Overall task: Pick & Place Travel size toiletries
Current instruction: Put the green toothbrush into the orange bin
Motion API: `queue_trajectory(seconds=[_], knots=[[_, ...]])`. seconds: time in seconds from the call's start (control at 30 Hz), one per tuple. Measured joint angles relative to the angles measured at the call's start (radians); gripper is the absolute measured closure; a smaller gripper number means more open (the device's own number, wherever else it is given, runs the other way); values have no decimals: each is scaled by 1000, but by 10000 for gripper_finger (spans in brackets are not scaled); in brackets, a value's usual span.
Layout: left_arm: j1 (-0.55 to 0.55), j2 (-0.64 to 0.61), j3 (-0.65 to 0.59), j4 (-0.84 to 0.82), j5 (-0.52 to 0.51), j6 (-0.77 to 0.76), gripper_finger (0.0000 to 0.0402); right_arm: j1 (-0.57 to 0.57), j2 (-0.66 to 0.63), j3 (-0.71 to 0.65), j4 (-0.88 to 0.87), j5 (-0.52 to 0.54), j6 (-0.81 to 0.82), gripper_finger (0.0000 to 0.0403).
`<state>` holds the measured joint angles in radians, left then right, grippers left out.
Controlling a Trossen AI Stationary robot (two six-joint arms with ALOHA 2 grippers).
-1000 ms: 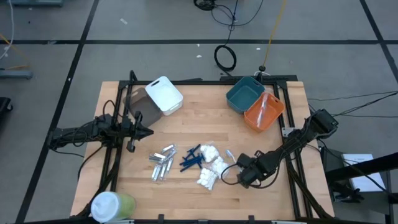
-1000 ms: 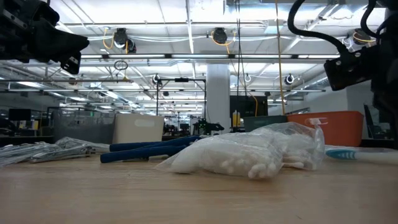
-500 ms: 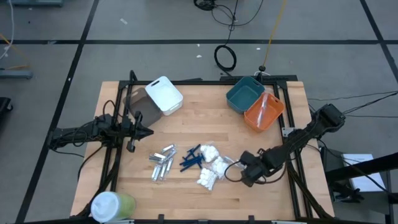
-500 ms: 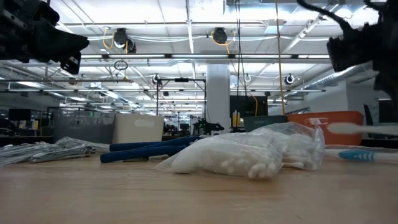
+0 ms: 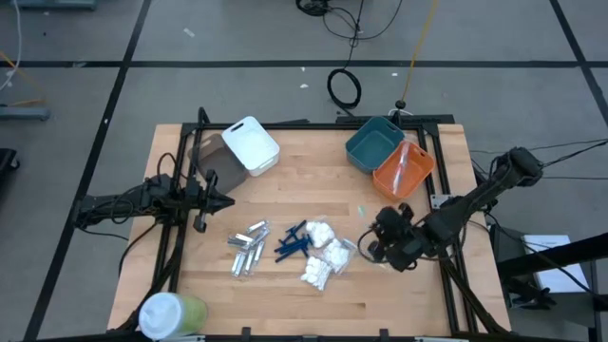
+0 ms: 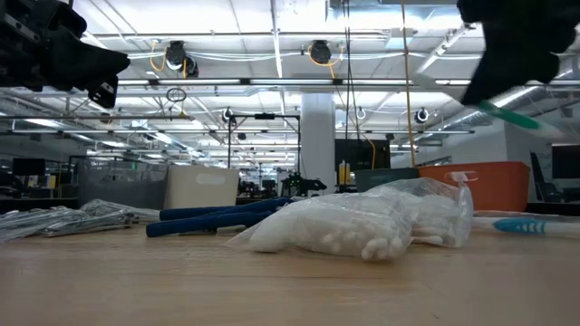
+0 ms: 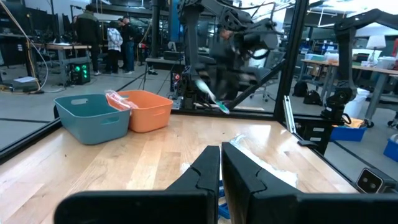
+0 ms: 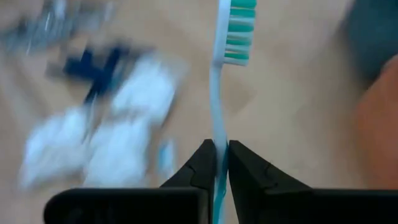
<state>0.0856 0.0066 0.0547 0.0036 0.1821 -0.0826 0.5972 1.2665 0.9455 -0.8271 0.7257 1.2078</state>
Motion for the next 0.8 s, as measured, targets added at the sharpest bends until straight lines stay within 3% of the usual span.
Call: queue_trajectory(seconds=[0.17,0.27,0.53,0.8], knots=[[0,0,0,0,0,0,387,-5,-83,-67,-12,314,44,386],[0,0,0,0,0,0,387,-35,-137,-155,-13,435,103,385],[0,0,0,0,0,0,387,-196,-298,-388,-15,530,257,386],[0,0,0,0,0,0,387,-335,-420,-514,-11,584,294,386]])
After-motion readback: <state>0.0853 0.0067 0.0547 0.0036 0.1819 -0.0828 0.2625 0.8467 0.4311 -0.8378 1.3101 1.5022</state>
